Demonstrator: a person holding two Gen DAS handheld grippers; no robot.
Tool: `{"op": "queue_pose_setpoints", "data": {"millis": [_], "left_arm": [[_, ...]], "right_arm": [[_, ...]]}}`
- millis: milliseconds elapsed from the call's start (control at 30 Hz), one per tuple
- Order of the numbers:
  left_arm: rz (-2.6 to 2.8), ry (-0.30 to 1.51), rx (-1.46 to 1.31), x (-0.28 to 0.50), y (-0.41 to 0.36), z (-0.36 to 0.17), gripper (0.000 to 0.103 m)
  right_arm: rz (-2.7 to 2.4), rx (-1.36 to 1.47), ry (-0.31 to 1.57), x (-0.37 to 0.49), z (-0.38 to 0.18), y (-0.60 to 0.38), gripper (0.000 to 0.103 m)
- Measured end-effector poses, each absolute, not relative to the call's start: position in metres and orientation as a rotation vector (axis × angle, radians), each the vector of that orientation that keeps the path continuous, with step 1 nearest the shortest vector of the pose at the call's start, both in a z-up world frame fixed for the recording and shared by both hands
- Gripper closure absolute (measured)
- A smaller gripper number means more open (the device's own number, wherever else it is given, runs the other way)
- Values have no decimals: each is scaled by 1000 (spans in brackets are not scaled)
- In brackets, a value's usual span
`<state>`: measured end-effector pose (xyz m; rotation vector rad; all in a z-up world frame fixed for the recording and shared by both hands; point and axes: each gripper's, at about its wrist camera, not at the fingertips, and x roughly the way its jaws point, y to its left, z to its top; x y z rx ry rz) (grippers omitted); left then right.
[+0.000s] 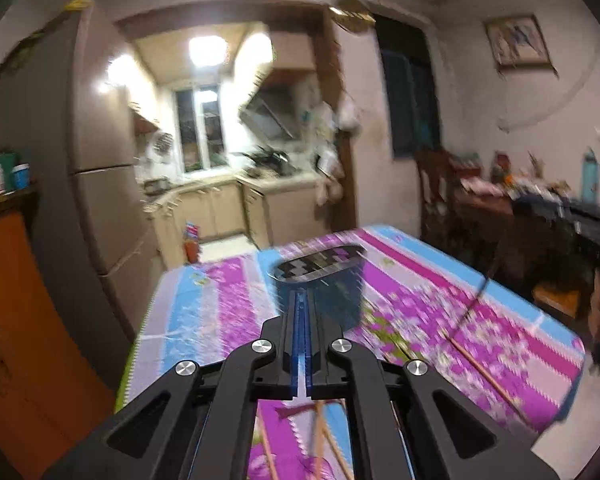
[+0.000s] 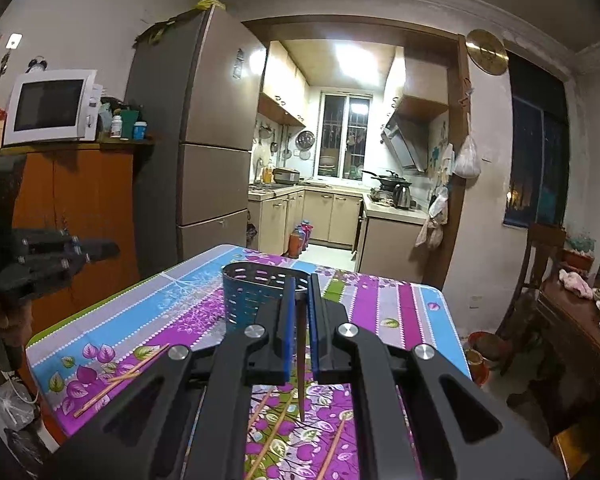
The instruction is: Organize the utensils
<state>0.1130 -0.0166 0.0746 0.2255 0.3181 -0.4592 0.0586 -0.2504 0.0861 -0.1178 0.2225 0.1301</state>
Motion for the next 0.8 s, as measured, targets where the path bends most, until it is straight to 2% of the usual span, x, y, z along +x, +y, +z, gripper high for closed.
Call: {"op": "queue_pose_setpoints", "data": {"millis": [133,200,267,300,333,633,800], "left_arm": [[-514,376,319,133,-39,63,99],[-591,474,325,154,-47,52,99],[-671,588,320,180,-54,38,93],[-683,661,314,200,-58,27,84],[-649,699,323,217,-63,16,82],[-590,883,444,300,-92,-71,82],[-578,874,464,314,-90,-93,81]], "right_arm": [[120,-77,209,48,89,-266,98],[114,-64,194,40,91,-273,98],[111,-53,181,31,92,-280,98],[112,-46,178,29,92,-282,98],[116,-37,174,25,91,-285,98],[129,20,189,16,79,-302,98],[132,31,212,18,70,-306,98]]}}
